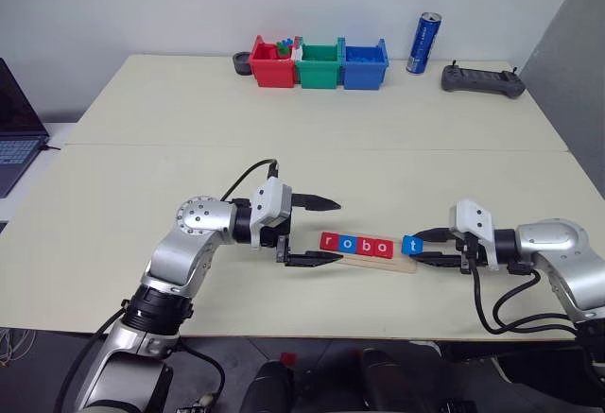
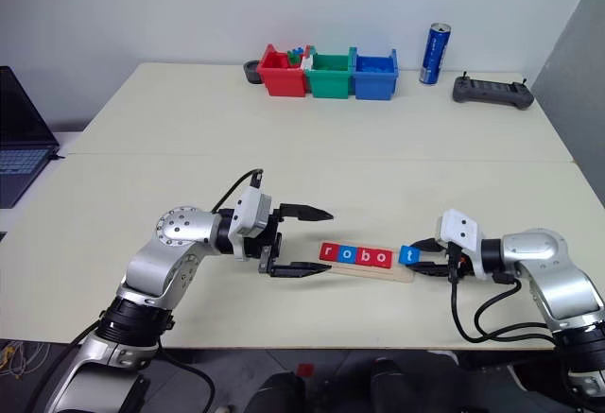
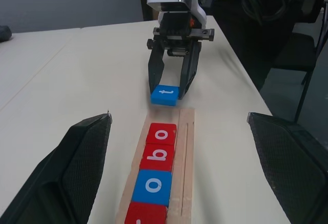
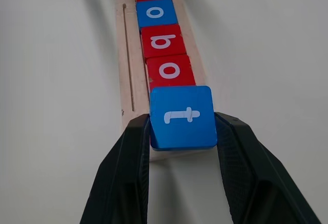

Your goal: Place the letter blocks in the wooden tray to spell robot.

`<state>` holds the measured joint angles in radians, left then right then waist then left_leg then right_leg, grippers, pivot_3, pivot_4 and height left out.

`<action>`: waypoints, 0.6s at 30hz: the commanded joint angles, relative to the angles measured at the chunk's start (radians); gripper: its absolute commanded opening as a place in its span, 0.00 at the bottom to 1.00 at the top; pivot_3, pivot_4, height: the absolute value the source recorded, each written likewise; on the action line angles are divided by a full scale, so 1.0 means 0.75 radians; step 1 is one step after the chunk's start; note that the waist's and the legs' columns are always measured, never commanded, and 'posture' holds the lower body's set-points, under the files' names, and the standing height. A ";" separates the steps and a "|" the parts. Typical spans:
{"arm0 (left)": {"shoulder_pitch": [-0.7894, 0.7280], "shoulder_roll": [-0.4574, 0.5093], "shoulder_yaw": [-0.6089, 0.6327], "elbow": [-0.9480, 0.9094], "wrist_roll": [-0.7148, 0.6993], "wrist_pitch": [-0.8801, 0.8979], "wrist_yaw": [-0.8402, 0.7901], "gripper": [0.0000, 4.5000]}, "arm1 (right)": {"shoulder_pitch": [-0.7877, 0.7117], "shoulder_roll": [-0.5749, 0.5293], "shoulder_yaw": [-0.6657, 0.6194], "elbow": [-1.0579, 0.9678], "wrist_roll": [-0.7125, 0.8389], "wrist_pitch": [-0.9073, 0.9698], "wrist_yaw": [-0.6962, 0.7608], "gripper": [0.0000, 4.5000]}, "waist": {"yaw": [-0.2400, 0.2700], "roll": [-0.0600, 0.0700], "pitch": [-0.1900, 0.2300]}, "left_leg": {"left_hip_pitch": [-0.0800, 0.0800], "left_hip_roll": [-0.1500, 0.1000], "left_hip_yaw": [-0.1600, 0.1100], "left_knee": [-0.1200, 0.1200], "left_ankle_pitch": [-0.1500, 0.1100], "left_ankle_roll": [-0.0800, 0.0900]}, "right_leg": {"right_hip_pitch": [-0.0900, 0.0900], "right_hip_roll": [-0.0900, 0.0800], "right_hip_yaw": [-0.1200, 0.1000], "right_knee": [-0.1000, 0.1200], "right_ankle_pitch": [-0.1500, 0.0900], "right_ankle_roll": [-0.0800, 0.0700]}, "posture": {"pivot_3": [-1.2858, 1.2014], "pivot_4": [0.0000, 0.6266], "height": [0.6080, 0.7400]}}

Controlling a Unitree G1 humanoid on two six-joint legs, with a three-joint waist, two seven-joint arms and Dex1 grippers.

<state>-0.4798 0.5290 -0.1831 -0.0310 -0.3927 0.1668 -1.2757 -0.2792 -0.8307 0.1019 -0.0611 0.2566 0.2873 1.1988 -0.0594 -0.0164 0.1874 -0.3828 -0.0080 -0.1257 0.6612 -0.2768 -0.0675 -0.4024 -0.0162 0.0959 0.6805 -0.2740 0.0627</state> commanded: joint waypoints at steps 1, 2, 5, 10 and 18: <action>0.009 0.016 0.028 -0.057 -0.008 -0.005 0.012 1.00 | -0.036 0.011 0.021 0.014 -0.029 -0.052 0.010 0.32 | 0.000 0.000 0.000 | 0.000 0.000 0.000 0.000 0.000 0.000 | 0.000 0.000 0.000 0.000 0.000 0.000 | 0.52 0.24 1.00; 0.011 0.018 0.027 -0.059 -0.007 -0.004 0.015 1.00 | -0.041 0.014 0.028 0.023 -0.035 -0.060 0.012 0.32 | 0.001 0.000 0.000 | 0.000 0.000 0.000 0.000 0.000 0.000 | 0.000 0.000 0.000 0.000 0.000 0.000 | 0.52 0.24 1.00; 0.013 0.022 0.026 -0.065 -0.005 -0.001 0.023 1.00 | -0.061 0.024 0.048 0.052 -0.056 -0.088 0.011 0.32 | 0.003 0.000 0.000 | 0.000 0.000 0.000 0.000 0.000 0.000 | 0.000 0.000 0.000 0.000 0.000 0.000 | 0.52 0.24 1.00; 0.015 0.023 0.021 -0.060 0.001 -0.007 0.032 1.00 | -0.077 0.031 0.075 0.099 -0.091 -0.132 0.020 0.32 | 0.003 0.000 0.000 | 0.000 0.000 0.000 0.000 0.000 0.000 | 0.000 0.000 0.000 0.000 0.000 0.000 | 0.52 0.24 1.00; 0.014 0.027 0.013 -0.061 0.002 -0.007 0.028 1.00 | -0.085 0.043 0.069 0.118 -0.084 -0.122 0.021 0.55 | 0.003 0.000 0.000 | 0.000 0.000 0.000 0.000 0.000 0.000 | 0.000 0.000 0.000 0.000 0.000 0.000 | 0.52 0.24 1.00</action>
<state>-0.4668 0.5422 -0.1832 -0.0422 -0.3902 0.1691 -1.2548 -0.3340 -0.7974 0.1670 0.0381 0.1814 0.1994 1.1999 -0.0575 -0.0164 0.1874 -0.3828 -0.0079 -0.1258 0.6613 -0.2767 -0.0675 -0.4025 -0.0162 0.0957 0.6806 -0.2740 0.0627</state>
